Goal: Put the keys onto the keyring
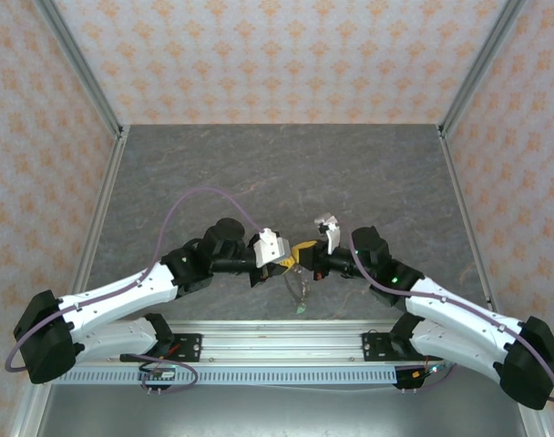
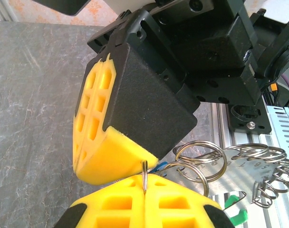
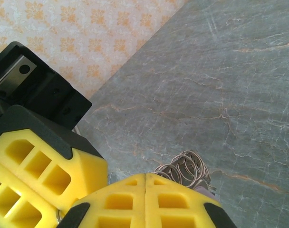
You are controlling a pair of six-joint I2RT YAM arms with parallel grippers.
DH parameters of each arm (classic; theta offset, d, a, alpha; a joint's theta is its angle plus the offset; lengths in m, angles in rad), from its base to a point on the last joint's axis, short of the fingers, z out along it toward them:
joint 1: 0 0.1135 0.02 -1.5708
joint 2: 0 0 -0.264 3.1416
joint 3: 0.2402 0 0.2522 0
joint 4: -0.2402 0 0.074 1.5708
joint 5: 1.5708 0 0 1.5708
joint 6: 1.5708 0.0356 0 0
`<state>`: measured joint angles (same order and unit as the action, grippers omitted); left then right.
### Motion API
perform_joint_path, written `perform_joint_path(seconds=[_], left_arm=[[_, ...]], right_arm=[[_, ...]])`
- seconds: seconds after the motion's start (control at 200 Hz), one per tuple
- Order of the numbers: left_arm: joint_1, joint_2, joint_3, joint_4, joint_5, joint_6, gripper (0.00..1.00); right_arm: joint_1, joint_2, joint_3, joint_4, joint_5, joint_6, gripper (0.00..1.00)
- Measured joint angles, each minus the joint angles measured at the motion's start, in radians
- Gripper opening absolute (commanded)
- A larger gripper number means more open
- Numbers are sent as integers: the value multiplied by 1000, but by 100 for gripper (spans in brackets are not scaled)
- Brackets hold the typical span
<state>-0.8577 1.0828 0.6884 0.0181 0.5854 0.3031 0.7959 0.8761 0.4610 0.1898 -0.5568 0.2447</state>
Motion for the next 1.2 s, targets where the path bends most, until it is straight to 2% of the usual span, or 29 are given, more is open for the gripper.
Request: perform_joint_path(seconds=[0.09, 0.185, 0.39, 0.52, 0.646, 0.801, 1.201], left_arm=[[0, 0, 0, -6, 0, 0, 0], [0, 0, 0, -7, 1, 1, 0], [0, -21, 1, -29, 2, 21, 0], [0, -45, 1, -52, 12, 49, 0], [0, -47, 1, -82, 27, 77, 0], [0, -46, 6, -105, 39, 95, 0], [0, -46, 6, -115, 37, 99, 0]], right_arm=[[0, 1, -1, -2, -1, -21, 10], [3, -28, -7, -18, 14, -89, 10], [13, -224, -66, -93, 65, -380, 11], [13, -221, -37, -154, -8, -582, 17], [13, -146, 0, -171, -85, -694, 17], [13, -96, 18, -163, -137, -756, 14], [13, -108, 22, -182, -174, -801, 20]])
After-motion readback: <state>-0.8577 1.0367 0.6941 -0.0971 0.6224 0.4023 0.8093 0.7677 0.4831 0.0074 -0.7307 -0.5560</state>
